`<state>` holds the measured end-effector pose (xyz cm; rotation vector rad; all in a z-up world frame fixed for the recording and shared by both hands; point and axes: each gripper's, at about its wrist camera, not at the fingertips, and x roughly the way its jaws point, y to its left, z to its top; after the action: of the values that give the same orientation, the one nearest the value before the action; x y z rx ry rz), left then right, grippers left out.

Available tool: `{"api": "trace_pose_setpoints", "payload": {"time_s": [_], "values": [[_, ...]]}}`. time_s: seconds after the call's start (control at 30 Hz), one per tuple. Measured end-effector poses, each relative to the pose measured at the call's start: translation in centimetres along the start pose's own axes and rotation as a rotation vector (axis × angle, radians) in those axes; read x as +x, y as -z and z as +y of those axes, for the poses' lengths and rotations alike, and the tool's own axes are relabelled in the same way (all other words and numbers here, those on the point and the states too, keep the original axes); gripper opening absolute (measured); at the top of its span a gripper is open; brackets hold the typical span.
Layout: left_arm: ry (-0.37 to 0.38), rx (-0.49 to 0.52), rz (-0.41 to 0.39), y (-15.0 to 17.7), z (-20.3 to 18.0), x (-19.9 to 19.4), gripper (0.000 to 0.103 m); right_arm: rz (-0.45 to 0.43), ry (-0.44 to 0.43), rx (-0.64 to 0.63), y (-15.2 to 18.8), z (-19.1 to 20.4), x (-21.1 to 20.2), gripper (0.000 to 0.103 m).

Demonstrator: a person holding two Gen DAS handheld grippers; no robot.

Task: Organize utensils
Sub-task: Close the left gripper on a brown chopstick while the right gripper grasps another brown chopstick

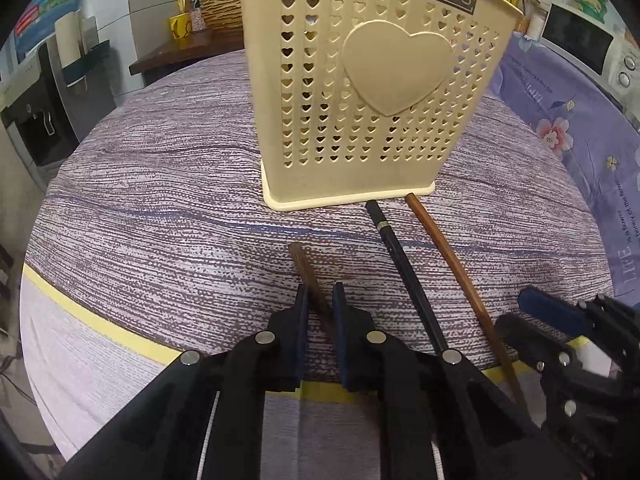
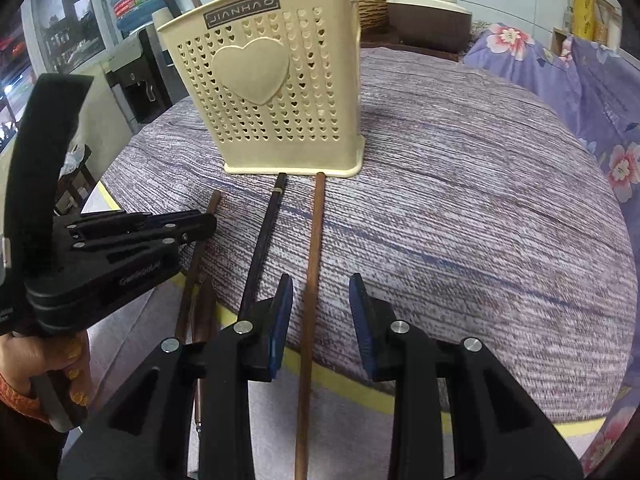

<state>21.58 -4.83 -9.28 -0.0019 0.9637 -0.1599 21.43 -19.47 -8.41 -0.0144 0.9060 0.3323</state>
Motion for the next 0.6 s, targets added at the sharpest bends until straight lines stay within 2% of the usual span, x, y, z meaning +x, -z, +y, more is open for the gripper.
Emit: {"api": "trace_pose_setpoints", "payload": {"time_s": [0.23,0.47,0.6], "values": [[-0.005,0.006,0.016,-0.1,0.0,0.0,0.015,0.036,0.003,-0.031,-2.0,0.5,2.8,0.030],[0.011,-0.032,0.014,0.8,-0.3,-0.6,0.018,0.028,0.024,-0.079,-3.2,1.1,3.9,0.030],[-0.002,-0.018,0.003,0.8,-0.6,-0.4,0.018,0.023,0.045,-0.106,-3.7,1.4,4.3,0.025]]}}
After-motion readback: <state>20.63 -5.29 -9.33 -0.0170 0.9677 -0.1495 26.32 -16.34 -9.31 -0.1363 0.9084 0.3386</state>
